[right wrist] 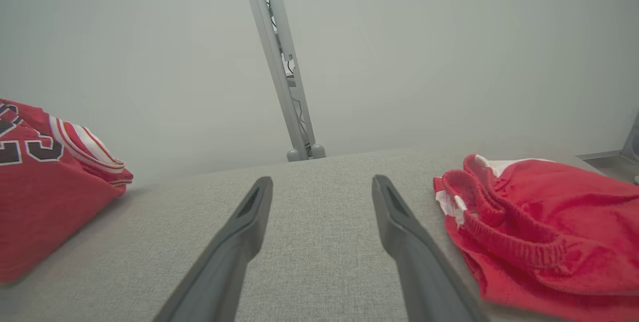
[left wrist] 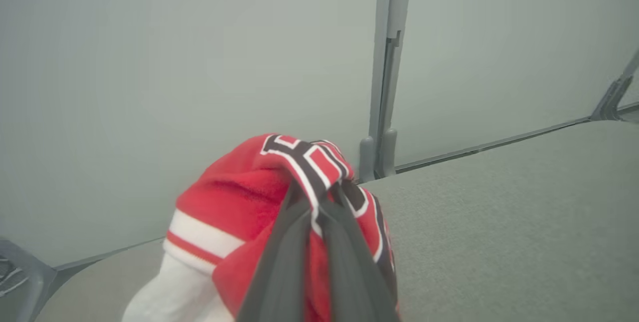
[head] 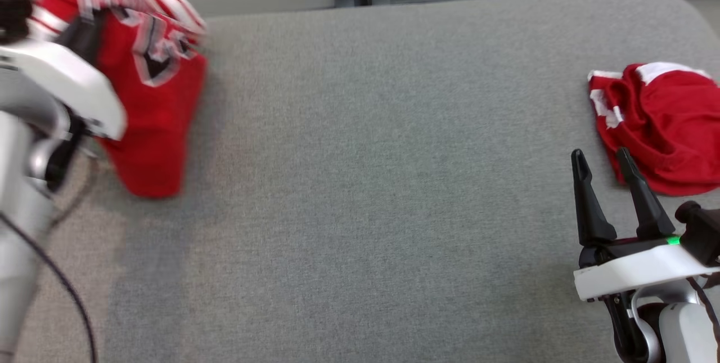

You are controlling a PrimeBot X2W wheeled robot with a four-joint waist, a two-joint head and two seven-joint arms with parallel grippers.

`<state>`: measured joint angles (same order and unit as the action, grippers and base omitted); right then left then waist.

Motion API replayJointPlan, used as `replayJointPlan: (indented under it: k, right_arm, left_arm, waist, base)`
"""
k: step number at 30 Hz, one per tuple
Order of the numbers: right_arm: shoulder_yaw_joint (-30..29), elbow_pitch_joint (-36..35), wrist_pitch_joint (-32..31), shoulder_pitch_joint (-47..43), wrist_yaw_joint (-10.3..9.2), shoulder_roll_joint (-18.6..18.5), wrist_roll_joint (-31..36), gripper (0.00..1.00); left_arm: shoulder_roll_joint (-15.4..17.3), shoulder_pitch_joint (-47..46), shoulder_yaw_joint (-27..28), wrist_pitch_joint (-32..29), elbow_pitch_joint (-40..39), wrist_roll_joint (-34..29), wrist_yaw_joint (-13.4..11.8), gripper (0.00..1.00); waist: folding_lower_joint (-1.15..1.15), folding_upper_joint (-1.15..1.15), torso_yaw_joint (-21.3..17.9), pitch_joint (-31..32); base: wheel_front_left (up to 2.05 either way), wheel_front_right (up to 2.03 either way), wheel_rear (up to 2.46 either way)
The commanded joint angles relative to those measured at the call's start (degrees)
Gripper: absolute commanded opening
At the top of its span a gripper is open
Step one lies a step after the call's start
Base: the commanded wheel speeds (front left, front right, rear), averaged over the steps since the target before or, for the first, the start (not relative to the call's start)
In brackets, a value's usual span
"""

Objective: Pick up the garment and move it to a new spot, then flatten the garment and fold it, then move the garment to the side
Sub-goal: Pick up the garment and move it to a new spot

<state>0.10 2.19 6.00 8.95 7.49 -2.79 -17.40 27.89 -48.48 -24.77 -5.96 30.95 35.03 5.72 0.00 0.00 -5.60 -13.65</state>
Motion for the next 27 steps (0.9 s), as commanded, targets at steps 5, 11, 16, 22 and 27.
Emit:
replayJointPlan:
  k: [5,11,16,22,27]
  right_arm:
    - [0.1,0.2,0.6,-1.3,0.01,-0.3,-0.8,1.0]
    - [0.1,0.2,0.9,-1.6,0.01,-0.2,-1.3,1.0]
    - [-0.2,0.4,1.0,-1.8,0.01,-0.2,-1.3,1.0]
    - [-0.3,1.0,1.3,-1.7,0.01,-0.3,-1.6,1.0]
    - [0.1,1.7,1.7,-1.6,0.01,-0.3,-2.1,1.0]
  left_arm:
    - [-3.7,3.1,-3.9,-0.5,-3.2,-1.0,0.4,0.0]
    - [-10.1,4.3,-6.5,1.9,-4.6,-0.3,0.3,0.0]
    - [-15.9,2.2,-7.7,4.9,-5.8,-0.4,-0.8,0.0]
    - [-21.6,0.0,-7.4,9.7,-7.6,-0.5,-3.9,0.0]
    - [-23.9,3.6,-6.6,14.2,-6.2,0.4,-10.0,0.0]
  waist:
    - [0.0,0.0,-1.4,1.9]
    - [0.0,0.0,-2.6,2.2]
    - [0.0,0.0,-3.2,2.6]
    - [0.0,0.0,-3.5,2.9]
    - [0.0,0.0,-3.2,2.7]
  base:
    - [0.0,0.0,0.0]
    - [0.0,0.0,0.0]
    - [0.0,0.0,0.0]
    - [0.0,0.0,0.0]
    - [0.0,0.0,0.0]
